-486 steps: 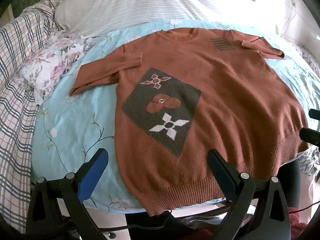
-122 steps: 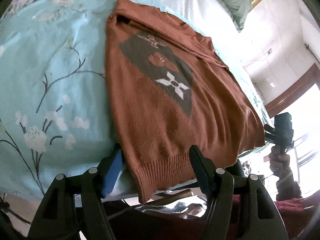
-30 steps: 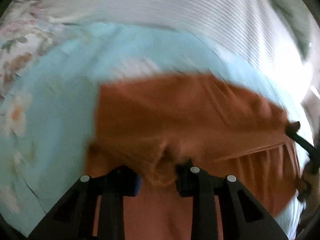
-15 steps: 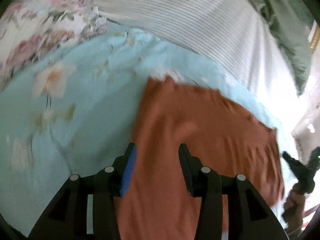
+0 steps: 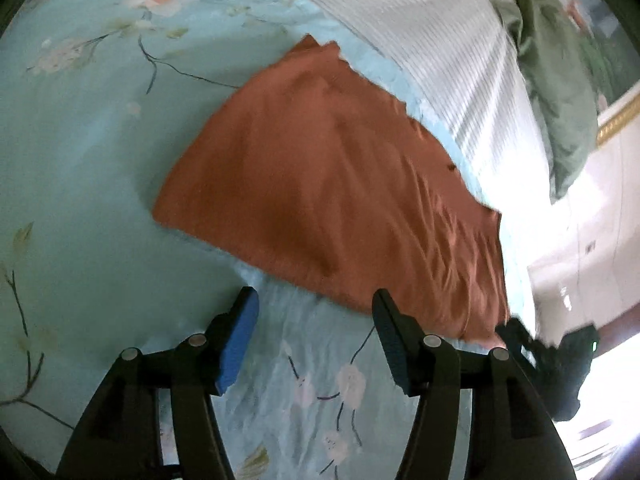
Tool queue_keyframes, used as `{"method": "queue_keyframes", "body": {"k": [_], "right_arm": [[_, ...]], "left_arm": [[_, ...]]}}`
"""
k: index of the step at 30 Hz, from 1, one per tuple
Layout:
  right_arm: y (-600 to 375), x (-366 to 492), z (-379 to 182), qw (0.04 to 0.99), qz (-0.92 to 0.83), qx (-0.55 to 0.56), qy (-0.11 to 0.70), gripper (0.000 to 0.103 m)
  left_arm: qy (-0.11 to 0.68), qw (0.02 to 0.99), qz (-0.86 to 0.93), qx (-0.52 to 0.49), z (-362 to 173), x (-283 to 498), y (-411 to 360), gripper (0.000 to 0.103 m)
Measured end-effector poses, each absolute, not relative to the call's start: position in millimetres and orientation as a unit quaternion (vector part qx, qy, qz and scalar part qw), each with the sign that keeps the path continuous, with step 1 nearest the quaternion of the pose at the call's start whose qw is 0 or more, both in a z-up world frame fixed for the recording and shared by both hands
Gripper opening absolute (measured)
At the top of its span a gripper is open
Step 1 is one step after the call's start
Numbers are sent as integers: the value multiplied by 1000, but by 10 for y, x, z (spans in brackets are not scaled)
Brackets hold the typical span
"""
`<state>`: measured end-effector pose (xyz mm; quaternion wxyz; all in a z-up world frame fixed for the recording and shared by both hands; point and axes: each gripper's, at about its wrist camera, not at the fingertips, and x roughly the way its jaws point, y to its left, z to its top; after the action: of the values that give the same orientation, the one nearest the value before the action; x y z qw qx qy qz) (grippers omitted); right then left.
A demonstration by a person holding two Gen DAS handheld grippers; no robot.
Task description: Fold small clothes
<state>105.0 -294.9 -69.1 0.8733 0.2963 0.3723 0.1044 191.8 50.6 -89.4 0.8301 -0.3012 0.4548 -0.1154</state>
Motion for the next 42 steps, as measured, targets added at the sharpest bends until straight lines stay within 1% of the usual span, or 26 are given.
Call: {"method": "queue_keyframes", "body": {"k": [2,9,12,13,15,16,17,18,21,25,30,31,33,36,38,40,42], "right_arm": [[-2944,1029,-679,874,104,295,373,41],[-2988,1049,-721,869,95,301,381,41],[-3001,1069,-752,868,94,304,382,41],[-3001,1067,-762,867,94,305,383,41],[-3016,1097,-777,866,95,307,384,41],[-3023,1112,-778,866,96,307,384,41],[-3036,1136,-776,865,98,308,383,41],[-3057,1163,-766,865,101,309,383,41],[-3142,1232,-733,862,113,319,378,41],[-3309,1397,-680,857,122,323,383,41],[-3467,1623,-627,846,158,339,381,41],[-3493,1673,-616,844,161,341,382,42],[-3518,1787,-614,836,175,350,385,44],[-3486,1965,-642,822,197,361,394,53],[-3421,2104,-654,817,207,358,403,57],[-3288,2274,-675,808,226,348,419,65],[-3124,2527,-712,795,249,338,438,67]], "left_arm": [[452,827,-115,-314,-907,1946,511,64],[436,827,-89,-345,-953,2187,578,64],[427,831,-70,-349,-966,2301,622,62],[425,833,-62,-349,-967,2334,629,60],[422,838,-43,-344,-958,2416,629,53],[421,840,-36,-339,-945,2442,642,46],[420,845,-27,-330,-931,2489,642,26],[419,847,-30,-326,-913,2542,653,17],[408,859,-29,-306,-760,2589,628,13],[375,900,-44,-217,-367,2535,259,11],[342,926,-116,-110,29,2448,-566,9],[337,930,-128,-73,62,2419,-798,9],[333,932,-142,0,25,2364,-1200,9],[329,926,-155,105,-265,2290,-1758,8],[335,917,-156,148,-475,2249,-1943,8],[332,914,-148,178,-616,2208,-2024,8],[323,915,-151,186,-635,2160,-2019,8]]}}
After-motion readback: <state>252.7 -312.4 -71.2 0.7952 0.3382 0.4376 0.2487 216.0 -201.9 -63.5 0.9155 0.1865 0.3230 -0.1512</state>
